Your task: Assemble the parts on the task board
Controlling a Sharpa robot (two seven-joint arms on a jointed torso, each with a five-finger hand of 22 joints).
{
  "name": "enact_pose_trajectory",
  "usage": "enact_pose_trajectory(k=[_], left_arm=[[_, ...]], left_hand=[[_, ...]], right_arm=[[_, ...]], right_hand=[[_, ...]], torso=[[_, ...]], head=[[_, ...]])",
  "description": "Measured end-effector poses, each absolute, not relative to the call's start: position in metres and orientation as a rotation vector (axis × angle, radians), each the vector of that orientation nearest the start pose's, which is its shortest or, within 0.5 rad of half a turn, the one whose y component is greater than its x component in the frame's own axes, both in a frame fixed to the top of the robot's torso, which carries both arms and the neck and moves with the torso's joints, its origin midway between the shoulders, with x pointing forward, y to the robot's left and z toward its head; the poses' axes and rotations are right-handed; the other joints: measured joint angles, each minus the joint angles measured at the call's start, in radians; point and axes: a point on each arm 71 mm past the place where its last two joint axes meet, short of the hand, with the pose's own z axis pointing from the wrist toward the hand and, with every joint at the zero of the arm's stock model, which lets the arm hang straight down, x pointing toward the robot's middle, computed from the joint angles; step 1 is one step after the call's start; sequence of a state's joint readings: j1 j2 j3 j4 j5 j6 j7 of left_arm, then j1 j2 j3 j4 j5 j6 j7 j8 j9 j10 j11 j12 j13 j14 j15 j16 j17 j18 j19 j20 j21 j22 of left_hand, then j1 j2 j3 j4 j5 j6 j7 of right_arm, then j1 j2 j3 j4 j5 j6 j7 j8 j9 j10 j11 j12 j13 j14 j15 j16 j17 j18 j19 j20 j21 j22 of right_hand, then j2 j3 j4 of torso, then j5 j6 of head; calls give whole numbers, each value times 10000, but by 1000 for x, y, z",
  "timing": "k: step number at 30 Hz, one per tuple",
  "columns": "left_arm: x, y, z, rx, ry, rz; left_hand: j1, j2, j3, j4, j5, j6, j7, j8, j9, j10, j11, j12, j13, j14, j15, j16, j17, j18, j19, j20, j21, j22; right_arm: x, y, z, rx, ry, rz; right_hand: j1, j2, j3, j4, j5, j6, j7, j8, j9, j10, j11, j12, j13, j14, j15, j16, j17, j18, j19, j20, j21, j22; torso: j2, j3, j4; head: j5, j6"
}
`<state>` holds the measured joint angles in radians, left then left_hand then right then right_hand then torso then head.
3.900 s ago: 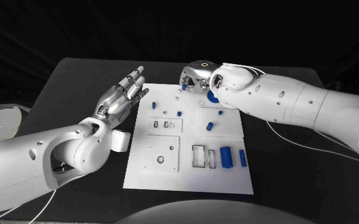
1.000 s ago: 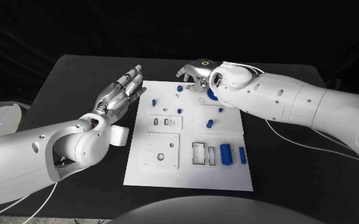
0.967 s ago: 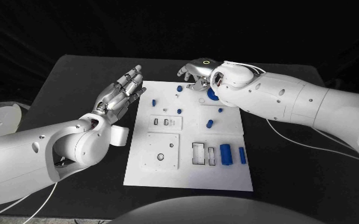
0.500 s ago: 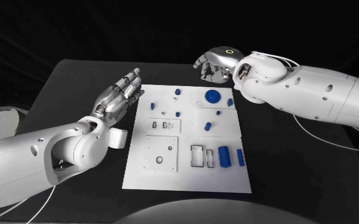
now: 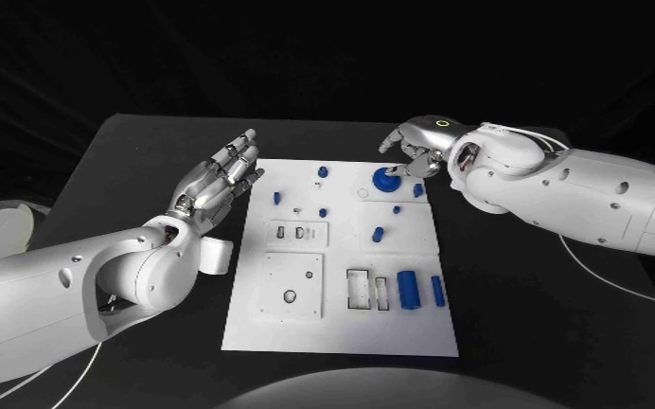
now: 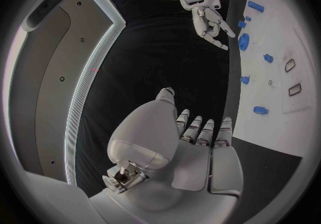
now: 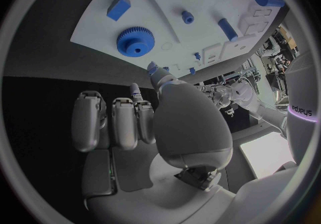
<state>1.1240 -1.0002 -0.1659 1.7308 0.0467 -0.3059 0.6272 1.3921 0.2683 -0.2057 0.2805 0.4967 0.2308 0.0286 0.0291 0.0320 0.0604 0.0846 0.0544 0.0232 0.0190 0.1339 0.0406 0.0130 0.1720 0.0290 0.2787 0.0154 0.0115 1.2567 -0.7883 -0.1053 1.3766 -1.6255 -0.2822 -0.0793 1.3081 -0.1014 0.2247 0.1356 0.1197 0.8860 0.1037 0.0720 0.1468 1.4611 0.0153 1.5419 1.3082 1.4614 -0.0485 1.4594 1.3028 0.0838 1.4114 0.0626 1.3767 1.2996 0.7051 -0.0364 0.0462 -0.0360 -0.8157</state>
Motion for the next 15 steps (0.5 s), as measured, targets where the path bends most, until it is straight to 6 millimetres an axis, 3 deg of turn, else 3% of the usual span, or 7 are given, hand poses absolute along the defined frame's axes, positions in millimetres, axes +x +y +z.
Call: enact_pose_trajectory(k=[2, 3, 4, 15], left_arm=[[414, 228, -225, -11607, 13799, -16326], [414, 228, -225, -11609, 13802, -16326], [414, 228, -225, -11611, 13805, -16326], [414, 228, -226, -11635, 13847, -16334]], left_hand=[[0, 0, 0, 0, 0, 0, 0, 0, 0, 0, 0, 0, 0, 0, 0, 0, 8, 0, 0, 0, 0, 0], [0, 0, 0, 0, 0, 0, 0, 0, 0, 0, 0, 0, 0, 0, 0, 0, 8, -1, 0, 0, 0, 0], [0, 0, 0, 0, 0, 0, 0, 0, 0, 0, 0, 0, 0, 0, 0, 0, 8, 0, 0, 0, 0, 0], [77, -1, 0, 0, 0, -2, -2, 0, -1, 0, -1, 0, 8, 36, 36, 0, 7, -1, 0, 0, 0, 4]], right_arm=[[512, -215, -193, -3454, 16555, 4616], [512, -215, -194, -3420, 16600, 4594], [512, -216, -196, -3391, 16639, 4575], [512, -220, -205, -3207, 16996, 4382]], right_hand=[[-96, 29, -119, 120, 0, -2, 2, 0, 10, 15, 14, 239, 2, 0, 0, 496, 49, -8, 91, 9, 164, 77], [-137, 65, -161, 161, 0, -2, 3, 0, 16, 15, 14, 254, 2, 0, 0, 657, 53, -142, 148, 18, 241, 86], [-194, 29, -234, 181, 0, -3, 3, 0, 21, 15, 14, 254, 2, 0, 0, 816, 53, -155, 235, 18, 350, 86], [-251, 79, -320, 226, 162, 70, 75, 0, 47, 14, 15, 253, 1, 17, 17, 1082, 51, -154, 448, 52, 658, 85]], torso=[[0, 1, 0], [0, -2, 0], [0, -6, 1], [-7, -24, -2]], head=[[2, -9], [2, -12], [2, -15], [-9, -98]])
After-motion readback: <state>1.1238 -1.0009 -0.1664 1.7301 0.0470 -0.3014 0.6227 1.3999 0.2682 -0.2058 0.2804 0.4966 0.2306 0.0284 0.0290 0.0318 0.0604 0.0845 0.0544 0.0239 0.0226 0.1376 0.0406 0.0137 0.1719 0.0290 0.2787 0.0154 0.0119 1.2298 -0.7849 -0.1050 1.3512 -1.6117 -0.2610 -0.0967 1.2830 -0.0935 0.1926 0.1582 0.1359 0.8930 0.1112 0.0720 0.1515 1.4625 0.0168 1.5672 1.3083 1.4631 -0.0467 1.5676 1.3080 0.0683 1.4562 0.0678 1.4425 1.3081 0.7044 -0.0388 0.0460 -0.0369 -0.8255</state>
